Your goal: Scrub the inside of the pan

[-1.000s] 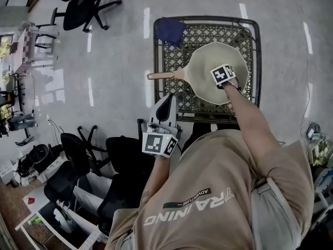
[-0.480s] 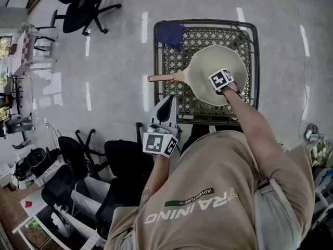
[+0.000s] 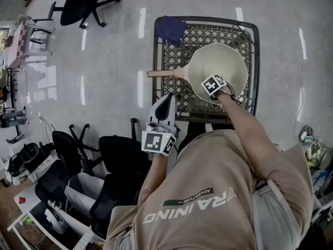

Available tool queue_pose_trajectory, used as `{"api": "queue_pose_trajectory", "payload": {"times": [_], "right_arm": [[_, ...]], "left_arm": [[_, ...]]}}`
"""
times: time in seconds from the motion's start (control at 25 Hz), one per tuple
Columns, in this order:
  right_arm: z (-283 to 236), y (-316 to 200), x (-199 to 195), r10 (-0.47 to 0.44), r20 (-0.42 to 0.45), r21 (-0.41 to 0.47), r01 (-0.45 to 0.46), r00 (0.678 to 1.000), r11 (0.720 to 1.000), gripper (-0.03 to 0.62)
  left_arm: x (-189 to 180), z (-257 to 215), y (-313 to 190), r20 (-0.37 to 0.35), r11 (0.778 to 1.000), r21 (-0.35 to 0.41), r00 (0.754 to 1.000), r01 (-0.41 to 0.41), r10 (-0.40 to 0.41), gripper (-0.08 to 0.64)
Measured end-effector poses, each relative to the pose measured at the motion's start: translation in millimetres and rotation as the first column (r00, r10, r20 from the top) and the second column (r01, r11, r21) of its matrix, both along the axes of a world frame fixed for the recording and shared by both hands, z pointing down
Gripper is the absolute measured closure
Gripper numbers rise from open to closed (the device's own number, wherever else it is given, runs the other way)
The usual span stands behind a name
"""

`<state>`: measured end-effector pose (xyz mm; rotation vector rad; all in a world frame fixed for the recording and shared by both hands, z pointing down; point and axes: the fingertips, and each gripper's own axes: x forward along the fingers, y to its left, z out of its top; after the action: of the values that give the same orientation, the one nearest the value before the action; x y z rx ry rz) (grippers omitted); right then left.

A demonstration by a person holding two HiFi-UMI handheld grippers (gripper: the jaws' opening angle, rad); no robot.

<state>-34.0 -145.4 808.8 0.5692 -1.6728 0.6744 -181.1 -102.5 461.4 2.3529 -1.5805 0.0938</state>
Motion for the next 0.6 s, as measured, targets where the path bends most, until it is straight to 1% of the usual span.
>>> {"api": "queue_pose_trajectory", "payload": {"times": [0.08, 0.24, 0.4, 0.44, 0.48, 0.52, 0.6], "right_arm": [[0, -3, 20, 0.015, -0.05, 0.002, -0.015, 0.999, 1.0, 0.486], [5, -13, 66, 0.015, -0.185, 0.041, -0.008, 0.983, 0.999, 0.486], [7, -29, 91, -0.001, -0.285, 0.062, 0.019, 0.959, 0.998, 0.486], [5, -33, 93, 0.0, -0.288, 0.07, 0.021, 0.958, 0.997, 0.486], [0, -36, 92, 0.01, -0.267, 0.082, 0.012, 0.964, 0.997, 0.488], [-8, -39, 88, 0.024, -0.225, 0.099, -0.002, 0.974, 0.995, 0.488], [-35, -43, 77, 0.031, -0.105, 0.147, -0.016, 0.994, 0.989, 0.488]], "left_arm": [[2, 5, -1, 0.033, 1.0, -0.001, 0.999, -0.021, 0.021, 0.541], [9, 5, -6, 0.014, 0.999, 0.003, 0.999, -0.043, 0.043, 0.541], [15, 4, -11, 0.006, 0.998, 0.013, 0.998, -0.059, 0.059, 0.541], [16, 4, -11, 0.005, 0.998, 0.017, 0.998, -0.063, 0.063, 0.541], [16, 4, -11, 0.002, 0.998, 0.021, 0.998, -0.067, 0.067, 0.541], [15, 3, -11, -0.002, 0.997, 0.026, 0.998, -0.07, 0.07, 0.541], [15, -2, -12, -0.009, 0.996, 0.039, 0.997, -0.08, 0.081, 0.541]]}}
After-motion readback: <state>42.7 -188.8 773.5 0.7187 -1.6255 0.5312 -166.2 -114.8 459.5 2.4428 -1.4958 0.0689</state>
